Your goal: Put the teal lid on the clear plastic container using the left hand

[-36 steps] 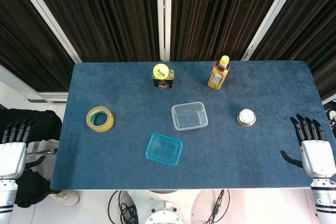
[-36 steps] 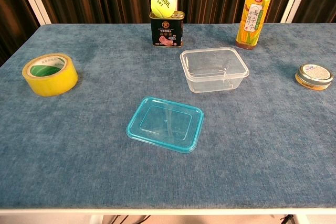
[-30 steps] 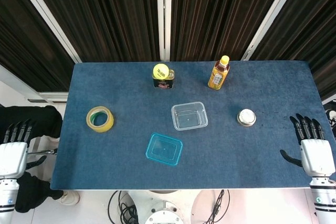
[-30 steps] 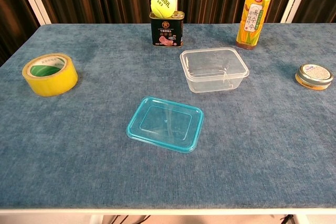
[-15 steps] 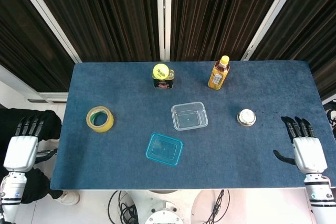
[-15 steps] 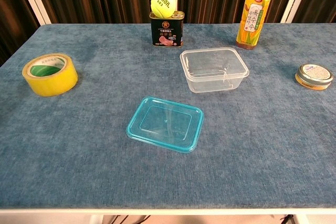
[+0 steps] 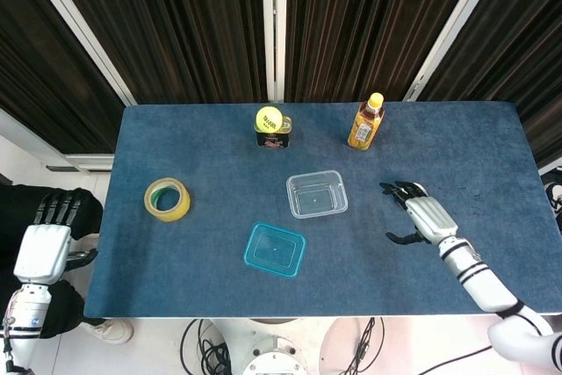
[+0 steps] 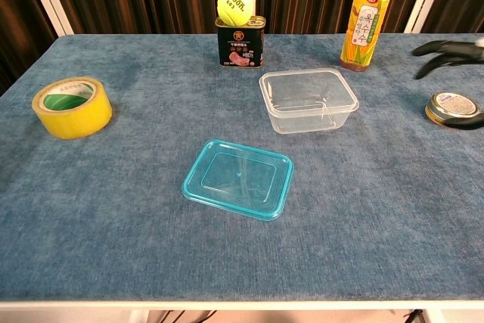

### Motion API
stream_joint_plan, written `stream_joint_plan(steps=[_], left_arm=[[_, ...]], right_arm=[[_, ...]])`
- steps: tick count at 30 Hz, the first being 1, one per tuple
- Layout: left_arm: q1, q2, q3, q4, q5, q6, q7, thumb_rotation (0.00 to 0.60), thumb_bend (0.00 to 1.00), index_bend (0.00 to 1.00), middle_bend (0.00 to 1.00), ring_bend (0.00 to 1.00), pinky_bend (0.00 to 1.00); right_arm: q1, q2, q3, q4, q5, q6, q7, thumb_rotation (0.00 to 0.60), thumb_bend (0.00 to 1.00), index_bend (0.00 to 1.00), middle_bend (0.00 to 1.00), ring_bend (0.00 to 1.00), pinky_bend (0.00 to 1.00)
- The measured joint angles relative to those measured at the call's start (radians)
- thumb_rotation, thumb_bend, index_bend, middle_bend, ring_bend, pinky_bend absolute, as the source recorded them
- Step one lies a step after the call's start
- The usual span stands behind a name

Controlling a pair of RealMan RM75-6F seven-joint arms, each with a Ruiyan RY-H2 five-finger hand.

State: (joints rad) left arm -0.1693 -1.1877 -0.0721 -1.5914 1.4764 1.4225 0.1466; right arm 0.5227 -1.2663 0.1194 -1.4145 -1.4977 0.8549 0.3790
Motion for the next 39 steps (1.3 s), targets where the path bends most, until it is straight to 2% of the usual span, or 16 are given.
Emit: stream_joint_plan(steps=[4, 10, 21, 29, 35, 39], left_arm=[[0.001, -0.003, 0.002, 0.002, -0.001, 0.003, -0.003, 0.600, 0.00, 0.04, 0.03, 0.00, 0.00], [0.005, -0.003, 0.006, 0.001, -0.003, 0.007, -0.005, 0.600, 0.00, 0.04, 0.03, 0.00, 0.00], [0.009, -0.016, 0.014, 0.020, 0.001, 0.011, -0.024, 0.600, 0.00, 0.04, 0.03, 0.00, 0.00], [0.013, -0.021, 0.020, 0.034, 0.010, 0.018, -0.042, 0.600, 0.00, 0.04, 0.03, 0.00, 0.00], [-0.003, -0.020, 0.025, 0.041, 0.030, 0.001, -0.042, 0.600, 0.00, 0.04, 0.03, 0.00, 0.00], [-0.051, -0.010, 0.034, 0.029, 0.091, -0.046, -0.034, 0.600, 0.00, 0.04, 0.03, 0.00, 0.00]], right_arm=[[0.060, -0.066, 0.004, 0.073, -0.014, -0.040, 0.087, 0.600, 0.16, 0.00, 0.16, 0.00, 0.00], [0.115, -0.145, -0.011, 0.145, -0.064, -0.042, 0.209, 0.600, 0.15, 0.00, 0.16, 0.00, 0.00], [0.141, -0.174, -0.059, 0.121, -0.097, 0.002, 0.280, 0.600, 0.13, 0.00, 0.15, 0.00, 0.00], [0.120, -0.156, -0.073, 0.054, -0.097, 0.063, 0.163, 0.600, 0.13, 0.00, 0.13, 0.00, 0.00], [0.080, -0.131, -0.060, -0.006, -0.055, 0.133, -0.063, 0.600, 0.13, 0.00, 0.09, 0.00, 0.00], [0.032, -0.069, -0.046, -0.085, -0.015, 0.213, -0.193, 0.600, 0.13, 0.00, 0.08, 0.00, 0.00]])
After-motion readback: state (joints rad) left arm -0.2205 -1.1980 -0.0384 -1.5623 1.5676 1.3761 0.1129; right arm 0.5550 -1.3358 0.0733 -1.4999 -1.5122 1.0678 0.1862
